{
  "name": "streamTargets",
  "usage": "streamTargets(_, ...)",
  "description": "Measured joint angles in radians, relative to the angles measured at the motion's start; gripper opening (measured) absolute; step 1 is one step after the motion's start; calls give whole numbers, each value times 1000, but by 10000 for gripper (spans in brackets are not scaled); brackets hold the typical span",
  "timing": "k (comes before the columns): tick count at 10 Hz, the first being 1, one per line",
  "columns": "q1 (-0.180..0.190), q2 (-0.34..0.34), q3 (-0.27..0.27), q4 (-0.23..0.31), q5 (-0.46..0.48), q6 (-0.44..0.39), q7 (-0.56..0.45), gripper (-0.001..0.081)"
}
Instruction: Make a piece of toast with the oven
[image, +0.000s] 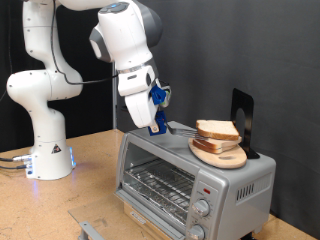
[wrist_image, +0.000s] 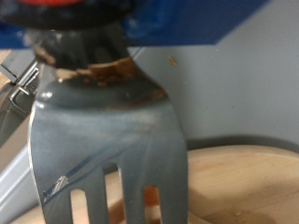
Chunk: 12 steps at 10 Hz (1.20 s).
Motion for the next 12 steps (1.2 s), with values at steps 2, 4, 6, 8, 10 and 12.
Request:
streamTargets(2, 5, -8, 8, 1, 3, -5, -2, 263)
streamTargets(4, 8, -16, 16, 1, 3, -13, -2, 263)
streamTargets(6, 9, -19, 24, 1, 3, -17, 3, 263)
streamTargets(8, 9, -19, 30, 1, 0, -17, 18, 263)
streamTargets(10, 9, -15, 32, 1, -12, -21, 41, 263)
streamTargets(12, 9, -10, 33, 1, -25, -36, 58, 263)
